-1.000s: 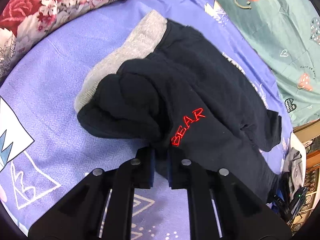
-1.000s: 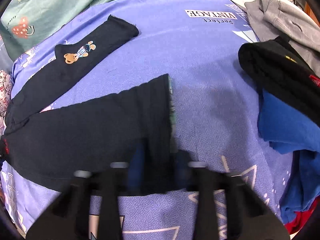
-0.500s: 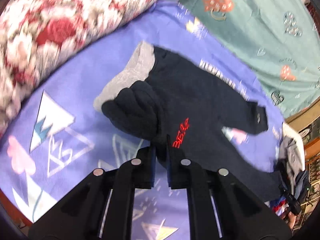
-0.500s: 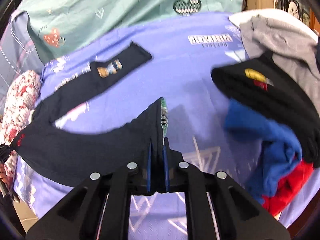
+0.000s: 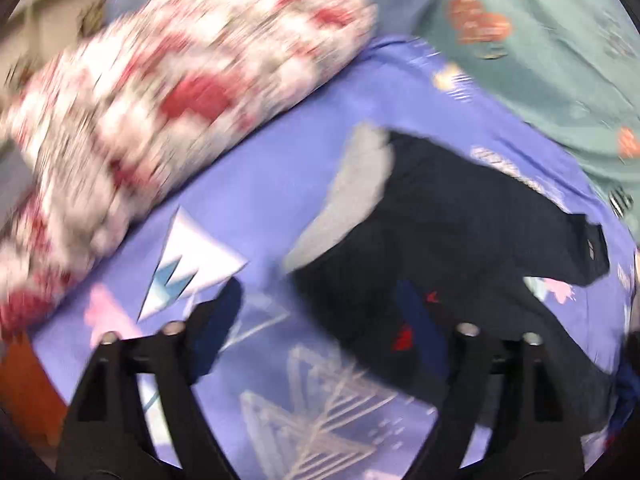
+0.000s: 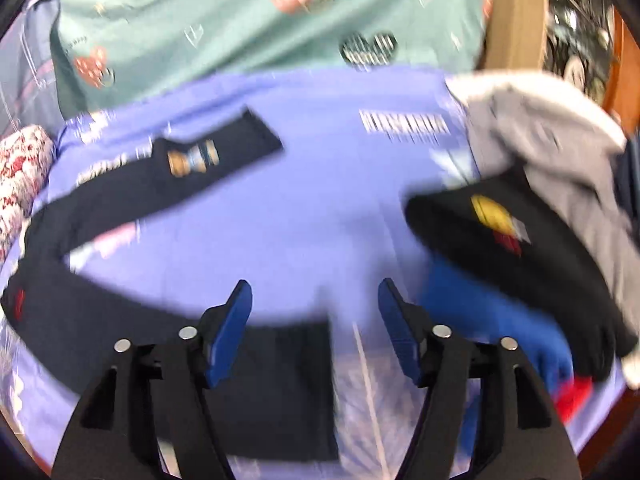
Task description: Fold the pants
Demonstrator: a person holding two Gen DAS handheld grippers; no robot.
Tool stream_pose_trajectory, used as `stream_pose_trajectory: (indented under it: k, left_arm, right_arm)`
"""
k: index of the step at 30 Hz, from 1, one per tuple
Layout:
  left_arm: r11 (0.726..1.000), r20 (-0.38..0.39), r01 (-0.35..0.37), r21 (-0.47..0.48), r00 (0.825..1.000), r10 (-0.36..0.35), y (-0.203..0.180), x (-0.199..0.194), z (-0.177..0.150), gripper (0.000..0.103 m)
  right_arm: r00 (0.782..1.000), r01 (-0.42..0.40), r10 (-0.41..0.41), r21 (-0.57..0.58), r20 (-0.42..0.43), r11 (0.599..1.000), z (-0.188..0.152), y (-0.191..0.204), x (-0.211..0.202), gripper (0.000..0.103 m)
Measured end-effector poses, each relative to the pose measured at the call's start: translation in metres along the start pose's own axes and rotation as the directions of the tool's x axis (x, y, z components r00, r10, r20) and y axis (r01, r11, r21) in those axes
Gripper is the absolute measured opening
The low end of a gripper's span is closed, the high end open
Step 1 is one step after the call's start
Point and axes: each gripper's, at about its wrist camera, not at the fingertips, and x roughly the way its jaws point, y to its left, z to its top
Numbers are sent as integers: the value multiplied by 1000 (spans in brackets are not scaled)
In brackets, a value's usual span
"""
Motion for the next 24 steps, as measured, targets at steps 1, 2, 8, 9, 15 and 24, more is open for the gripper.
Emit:
stream_pose_trajectory:
  k: [1,2,8,9,15,24]
  left_arm:
    - [999,21,10,36,1000,-11,-13,0,0,94]
    - [997,41,29,77,999,-32,-30,3,-1,94]
    - [975,-40,127,180,992,-122,-98,47,-19,95]
    - [974,-63,139,179,989,-130,-102,56,-21,95]
    - [977,-149,139,160,982,-115,-103,84,-34,95]
    - [977,-154,132,165,982,-107,-104,86,-39,95]
  right_arm:
    - [1000,-18,18,13,3,1000,11,2,13,72]
    - [999,-48,49,30,-19,998,24,5,28,72]
    - [989,-85,101,144,-112,986,82,28,140,72]
    - [987,-88,110,173,-119,981,89,29,157,72]
    - [978,-88,128,229,-167,969,107,44,212,57]
    - [998,-37,44,156,-47,987,114,30,159,11]
